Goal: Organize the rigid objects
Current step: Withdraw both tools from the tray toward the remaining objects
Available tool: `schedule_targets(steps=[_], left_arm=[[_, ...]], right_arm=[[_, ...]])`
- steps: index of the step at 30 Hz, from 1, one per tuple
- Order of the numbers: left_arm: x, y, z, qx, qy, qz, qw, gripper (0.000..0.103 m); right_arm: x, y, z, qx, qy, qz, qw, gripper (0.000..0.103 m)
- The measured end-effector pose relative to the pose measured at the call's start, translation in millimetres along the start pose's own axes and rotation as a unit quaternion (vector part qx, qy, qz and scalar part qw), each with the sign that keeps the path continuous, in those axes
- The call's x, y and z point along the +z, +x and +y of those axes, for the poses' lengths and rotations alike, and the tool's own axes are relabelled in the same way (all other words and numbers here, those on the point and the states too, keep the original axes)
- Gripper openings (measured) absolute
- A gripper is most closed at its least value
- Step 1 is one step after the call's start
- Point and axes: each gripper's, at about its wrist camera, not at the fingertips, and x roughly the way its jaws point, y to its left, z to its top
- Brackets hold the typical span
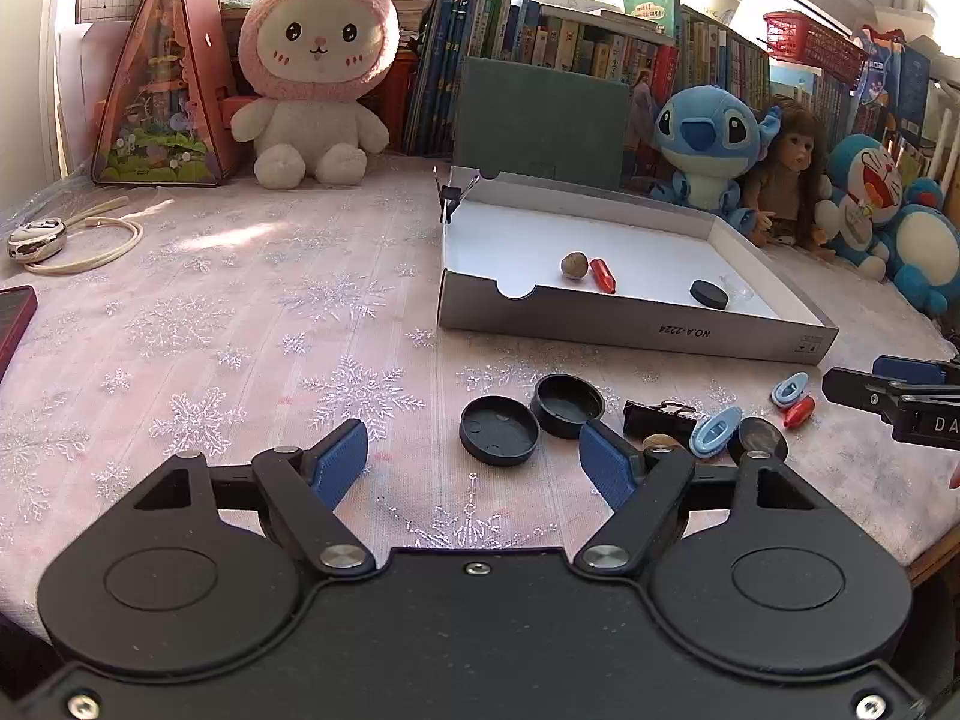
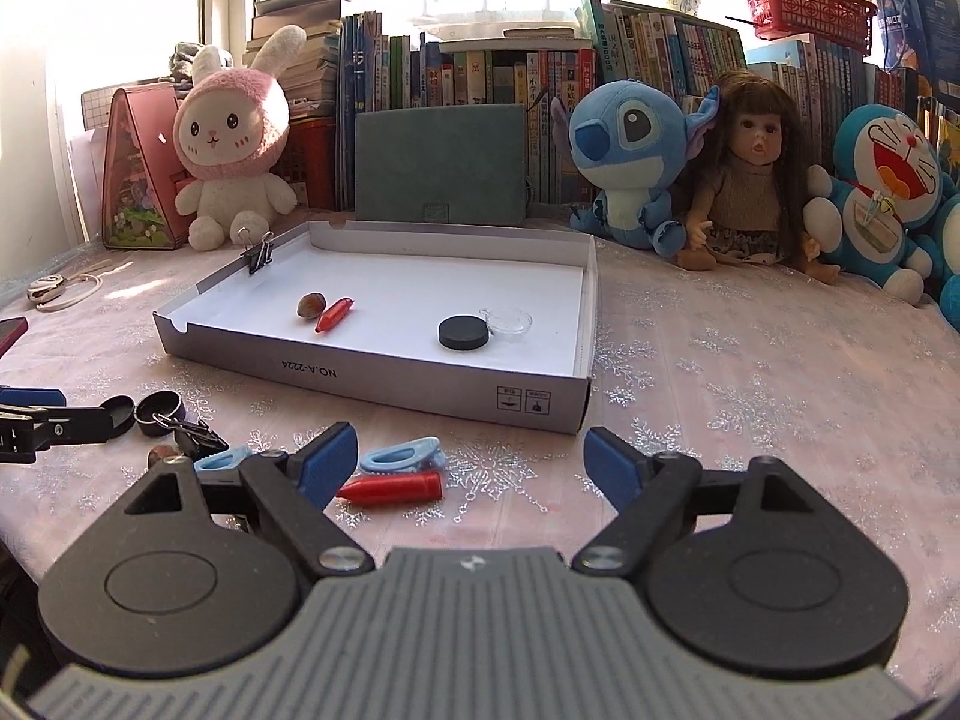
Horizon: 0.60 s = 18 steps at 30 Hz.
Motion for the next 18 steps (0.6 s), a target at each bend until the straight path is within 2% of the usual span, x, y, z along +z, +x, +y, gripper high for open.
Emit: schedule_targets(steps=[4, 18], left_arm=[[-4, -2, -1, 0.001, 0.008, 0.0, 1.0, 0.072], [-9, 10, -11, 0.021, 0.024, -0.008, 0.9995, 0.07]], right_arm=[[-4, -2, -1, -0.01, -0.018, 0.013, 1.0, 0.089], [-13, 10, 20, 0.01, -0.039, 0.03, 0.999, 0.089]])
